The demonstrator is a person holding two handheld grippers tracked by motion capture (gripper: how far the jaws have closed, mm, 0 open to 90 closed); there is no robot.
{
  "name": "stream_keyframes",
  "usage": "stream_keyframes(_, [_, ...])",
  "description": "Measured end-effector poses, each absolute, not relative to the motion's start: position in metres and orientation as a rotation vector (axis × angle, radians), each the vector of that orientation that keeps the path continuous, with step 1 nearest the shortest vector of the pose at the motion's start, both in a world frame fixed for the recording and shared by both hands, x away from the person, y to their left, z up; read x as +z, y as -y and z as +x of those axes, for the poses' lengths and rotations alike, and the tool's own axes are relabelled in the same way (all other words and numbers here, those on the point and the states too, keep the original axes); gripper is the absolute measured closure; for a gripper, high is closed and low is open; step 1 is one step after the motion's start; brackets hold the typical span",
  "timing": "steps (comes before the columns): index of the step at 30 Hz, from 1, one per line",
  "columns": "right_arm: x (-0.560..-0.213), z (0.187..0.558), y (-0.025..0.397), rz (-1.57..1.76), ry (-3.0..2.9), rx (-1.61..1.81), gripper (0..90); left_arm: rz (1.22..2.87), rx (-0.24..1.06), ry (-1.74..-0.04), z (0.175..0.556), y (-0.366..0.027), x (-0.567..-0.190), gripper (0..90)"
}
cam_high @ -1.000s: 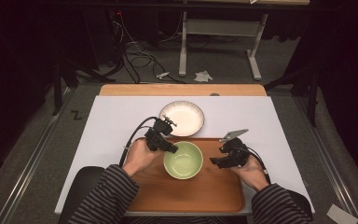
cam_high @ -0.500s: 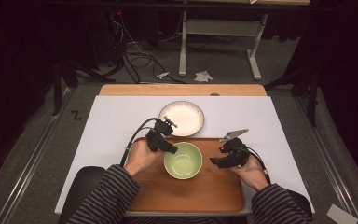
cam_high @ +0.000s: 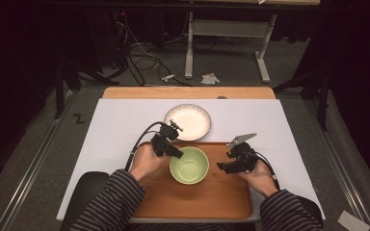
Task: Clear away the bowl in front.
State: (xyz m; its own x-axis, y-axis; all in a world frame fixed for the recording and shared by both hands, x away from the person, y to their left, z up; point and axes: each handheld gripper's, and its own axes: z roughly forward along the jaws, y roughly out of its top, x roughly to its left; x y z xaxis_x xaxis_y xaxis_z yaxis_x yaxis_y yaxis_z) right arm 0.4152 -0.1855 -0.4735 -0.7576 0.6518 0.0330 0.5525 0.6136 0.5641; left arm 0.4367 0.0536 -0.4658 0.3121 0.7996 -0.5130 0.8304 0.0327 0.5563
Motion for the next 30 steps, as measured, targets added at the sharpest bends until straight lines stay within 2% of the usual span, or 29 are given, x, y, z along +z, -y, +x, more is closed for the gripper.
stream_keyframes(16, [-0.474, 0.415, 0.185, 1.006, -2.663, 0.837, 39.7, 1.764, -0.058, -1.481, 0.441, -0.06, -0.471, 83.3])
stream_keyframes(19, [-0.473, 0.415, 0.186, 0.998, -2.662, 0.837, 39.7, 1.693, -0.058, -1.512, 0.44, -0.056, -0.468, 76.0])
stream_keyframes(25, [-0.474, 0.416, 0.186, 0.998, -2.663, 0.837, 39.7, 1.63, -0.085, -1.47, 0.436, -0.065, -0.452, 60.2])
stream_keyframes(30, [-0.473, 0.415, 0.186, 1.013, -2.661, 0.837, 39.7, 1.559, -0.058, -1.446, 0.431, -0.077, -0.437, 54.4])
